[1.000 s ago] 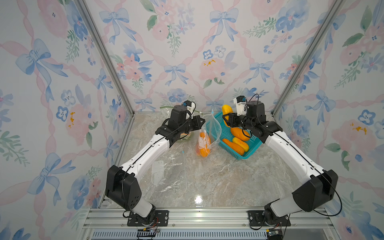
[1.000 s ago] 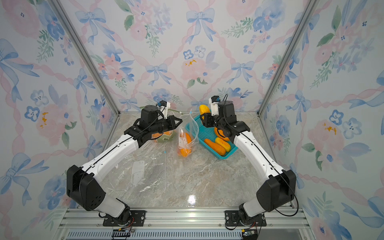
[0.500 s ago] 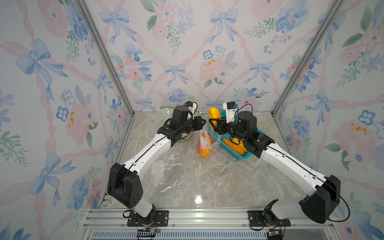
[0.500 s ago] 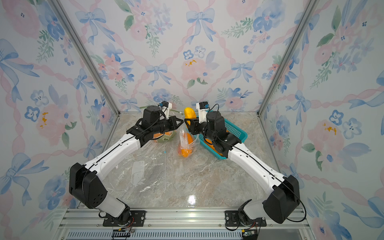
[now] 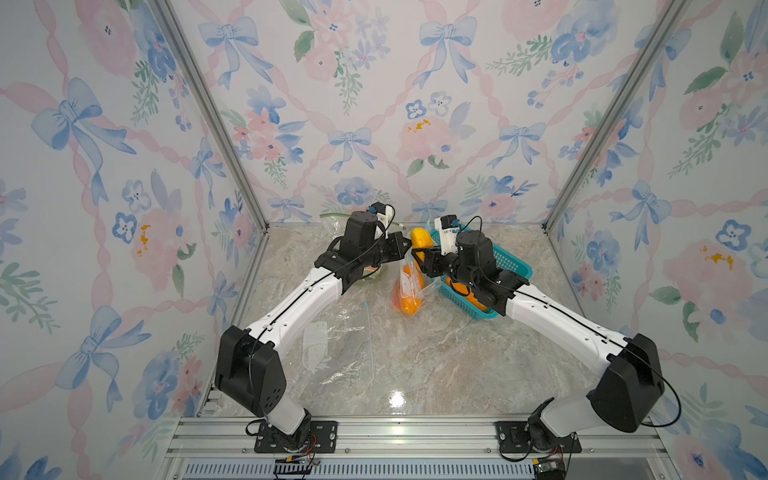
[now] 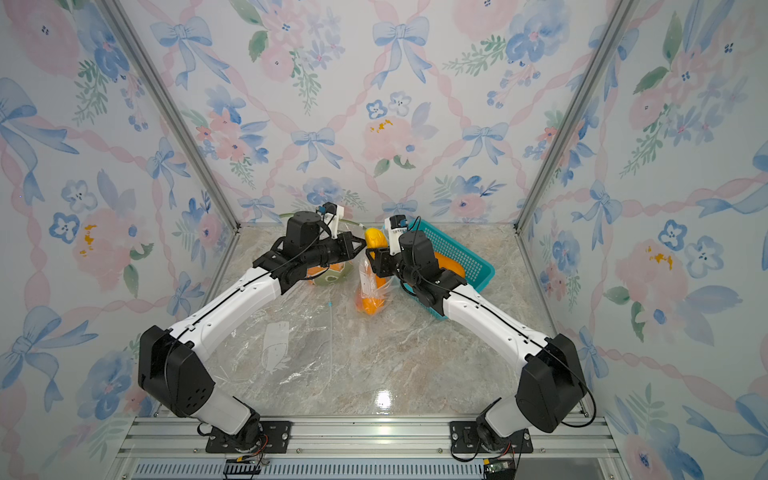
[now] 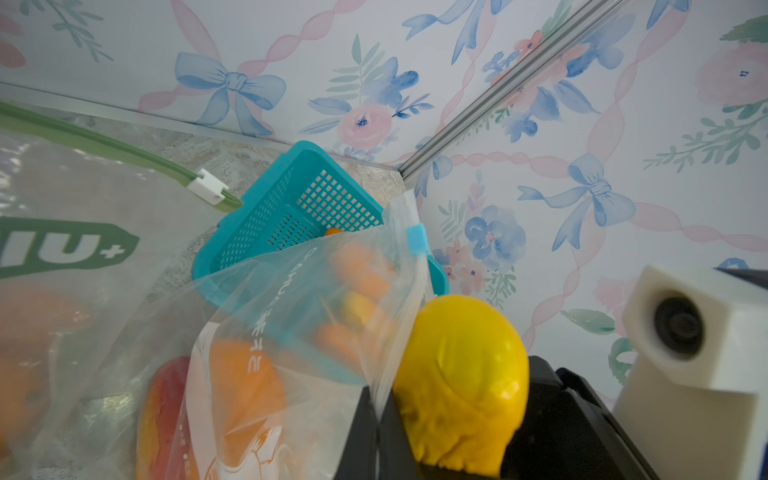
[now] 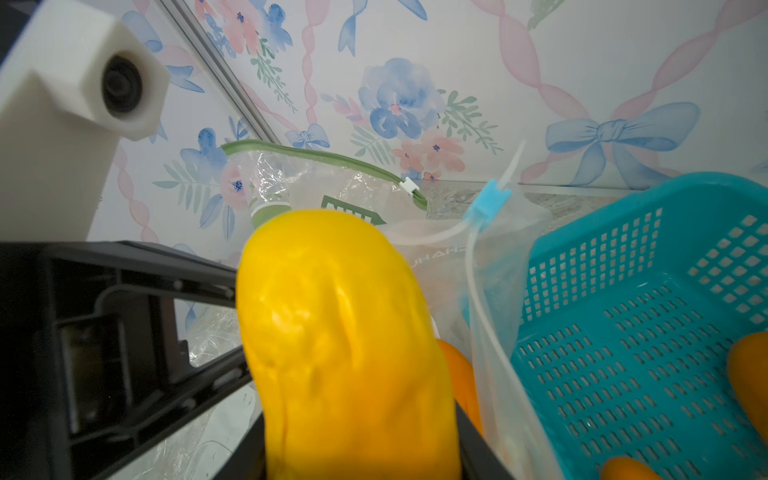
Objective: Place the mango in a zip-top bag and seal the zipper
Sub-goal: Place the mango in the zipper food storage bag.
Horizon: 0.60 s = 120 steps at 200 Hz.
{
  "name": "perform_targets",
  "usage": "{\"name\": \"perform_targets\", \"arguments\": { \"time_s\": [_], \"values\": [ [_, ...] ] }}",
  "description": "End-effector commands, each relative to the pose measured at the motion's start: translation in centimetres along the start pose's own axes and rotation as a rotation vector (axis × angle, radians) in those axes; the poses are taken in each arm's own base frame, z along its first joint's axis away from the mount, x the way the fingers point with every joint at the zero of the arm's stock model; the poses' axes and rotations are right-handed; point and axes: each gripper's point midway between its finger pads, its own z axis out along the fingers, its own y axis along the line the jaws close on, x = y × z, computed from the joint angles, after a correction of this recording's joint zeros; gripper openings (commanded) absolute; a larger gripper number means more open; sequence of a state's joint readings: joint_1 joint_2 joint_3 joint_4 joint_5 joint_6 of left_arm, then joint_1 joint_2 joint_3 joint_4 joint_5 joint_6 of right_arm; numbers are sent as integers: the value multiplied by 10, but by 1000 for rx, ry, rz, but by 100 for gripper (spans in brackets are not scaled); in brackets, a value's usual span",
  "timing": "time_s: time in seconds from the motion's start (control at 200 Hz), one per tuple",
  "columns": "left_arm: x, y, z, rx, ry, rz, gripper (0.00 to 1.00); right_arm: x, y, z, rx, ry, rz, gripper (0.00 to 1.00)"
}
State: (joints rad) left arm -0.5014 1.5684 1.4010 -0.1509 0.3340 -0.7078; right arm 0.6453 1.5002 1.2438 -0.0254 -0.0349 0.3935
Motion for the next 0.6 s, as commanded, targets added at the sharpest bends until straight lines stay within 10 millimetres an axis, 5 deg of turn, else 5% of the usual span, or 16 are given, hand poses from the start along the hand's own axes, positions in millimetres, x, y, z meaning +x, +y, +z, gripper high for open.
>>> {"name": "perform_targets", "arguments": {
  "time_s": [0.0,0.33,0.595],
  "values": [
    [-8,-13,-1,29,-22,35,0,7,-3,6,29,8,0,30],
    [-11,-18,0,37,-28,59,0,26,-27,16,155,80,-19,37],
    [-10,-19,2,34,-29,58,0,34,-31,15,226,142,-71,64]
  ]
}}
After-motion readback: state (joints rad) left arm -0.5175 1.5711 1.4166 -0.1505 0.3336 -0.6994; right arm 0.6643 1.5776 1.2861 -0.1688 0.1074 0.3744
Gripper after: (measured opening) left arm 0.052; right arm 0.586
